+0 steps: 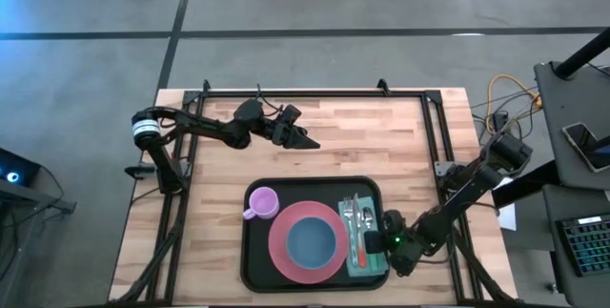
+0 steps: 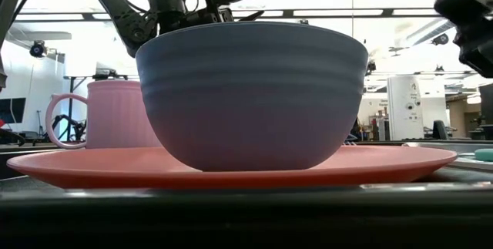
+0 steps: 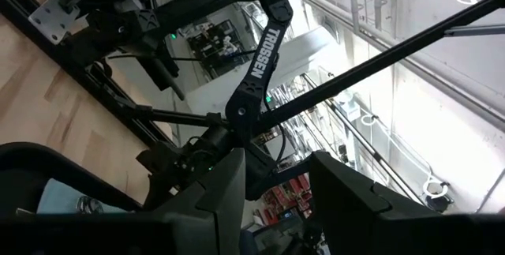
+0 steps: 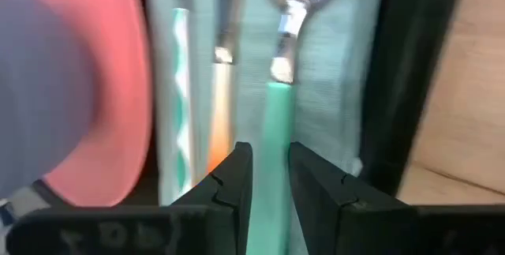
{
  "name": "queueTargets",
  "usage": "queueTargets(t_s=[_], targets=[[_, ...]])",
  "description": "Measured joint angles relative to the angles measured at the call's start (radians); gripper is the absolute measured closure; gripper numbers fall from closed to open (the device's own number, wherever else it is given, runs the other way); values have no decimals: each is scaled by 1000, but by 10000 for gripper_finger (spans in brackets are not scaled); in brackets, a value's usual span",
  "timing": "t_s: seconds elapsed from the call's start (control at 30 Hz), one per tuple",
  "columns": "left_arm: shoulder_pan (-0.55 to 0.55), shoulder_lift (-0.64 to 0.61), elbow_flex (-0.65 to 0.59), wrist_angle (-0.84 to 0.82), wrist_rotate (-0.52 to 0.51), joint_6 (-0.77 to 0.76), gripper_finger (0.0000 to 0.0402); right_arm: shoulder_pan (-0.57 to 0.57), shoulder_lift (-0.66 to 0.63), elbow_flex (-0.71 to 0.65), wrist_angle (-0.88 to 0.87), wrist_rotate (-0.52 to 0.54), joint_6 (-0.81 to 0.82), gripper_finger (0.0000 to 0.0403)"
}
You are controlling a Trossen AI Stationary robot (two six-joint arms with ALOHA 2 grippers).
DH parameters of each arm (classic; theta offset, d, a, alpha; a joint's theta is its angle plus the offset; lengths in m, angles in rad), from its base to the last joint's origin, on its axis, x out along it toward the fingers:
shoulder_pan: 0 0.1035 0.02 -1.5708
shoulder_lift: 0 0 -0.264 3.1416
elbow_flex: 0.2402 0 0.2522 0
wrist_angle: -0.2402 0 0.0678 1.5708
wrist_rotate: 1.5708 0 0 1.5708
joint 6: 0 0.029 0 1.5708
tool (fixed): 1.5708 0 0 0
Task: Set up tray
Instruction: Put the blue spoon on the blue napkin to the right of the orange knife
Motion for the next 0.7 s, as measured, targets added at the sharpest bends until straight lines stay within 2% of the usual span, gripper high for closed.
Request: queueTargets(t_s=[0.7], targets=[[0, -1, -5, 0, 0, 0, 279, -34, -15, 21, -48, 11, -97, 343]])
